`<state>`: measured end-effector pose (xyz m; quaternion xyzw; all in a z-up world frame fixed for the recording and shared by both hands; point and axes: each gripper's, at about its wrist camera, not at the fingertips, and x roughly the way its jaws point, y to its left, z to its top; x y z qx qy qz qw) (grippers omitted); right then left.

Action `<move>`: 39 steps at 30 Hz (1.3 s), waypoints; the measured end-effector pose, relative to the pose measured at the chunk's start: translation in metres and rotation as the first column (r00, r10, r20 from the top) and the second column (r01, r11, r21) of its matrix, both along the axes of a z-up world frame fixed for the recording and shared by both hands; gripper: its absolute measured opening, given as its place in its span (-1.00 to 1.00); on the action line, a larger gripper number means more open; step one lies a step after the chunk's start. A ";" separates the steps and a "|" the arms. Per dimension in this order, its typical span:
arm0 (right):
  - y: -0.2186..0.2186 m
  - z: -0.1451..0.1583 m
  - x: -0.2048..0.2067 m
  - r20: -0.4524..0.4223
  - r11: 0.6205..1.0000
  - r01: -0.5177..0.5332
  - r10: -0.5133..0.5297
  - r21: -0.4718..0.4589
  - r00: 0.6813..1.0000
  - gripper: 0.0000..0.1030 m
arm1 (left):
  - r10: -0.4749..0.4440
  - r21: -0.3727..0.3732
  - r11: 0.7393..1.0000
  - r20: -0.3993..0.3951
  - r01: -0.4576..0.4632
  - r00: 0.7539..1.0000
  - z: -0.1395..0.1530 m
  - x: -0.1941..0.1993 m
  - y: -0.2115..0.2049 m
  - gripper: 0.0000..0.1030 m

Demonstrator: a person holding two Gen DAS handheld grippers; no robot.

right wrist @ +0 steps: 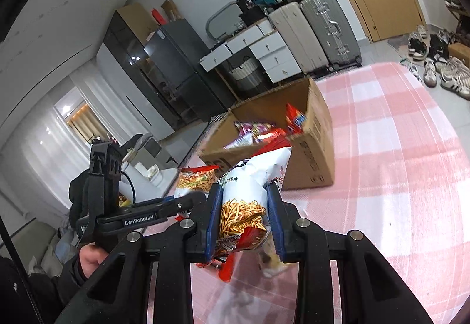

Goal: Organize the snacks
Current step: 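Lift both noodle snack bags and carry them over the cardboard box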

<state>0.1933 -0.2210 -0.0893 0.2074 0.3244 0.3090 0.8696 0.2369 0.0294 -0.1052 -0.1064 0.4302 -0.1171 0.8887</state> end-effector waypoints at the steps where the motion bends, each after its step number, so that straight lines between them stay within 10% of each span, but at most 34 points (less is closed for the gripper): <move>1: 0.002 0.004 0.001 0.007 1.000 -0.006 0.005 0.001 1.000 -0.41 | 0.000 -0.001 1.000 0.005 0.000 1.000 0.003 0.000 0.001 -0.36; 22: 0.041 0.121 0.034 0.195 0.997 -0.060 0.069 -0.050 0.978 -0.41 | -0.044 0.045 0.998 0.124 0.039 0.991 0.132 0.003 0.012 -0.35; 39: 0.053 0.158 0.104 0.194 0.992 -0.018 0.042 -0.128 0.980 -0.41 | -0.031 0.009 0.999 0.069 0.031 0.997 0.193 0.111 0.008 -0.35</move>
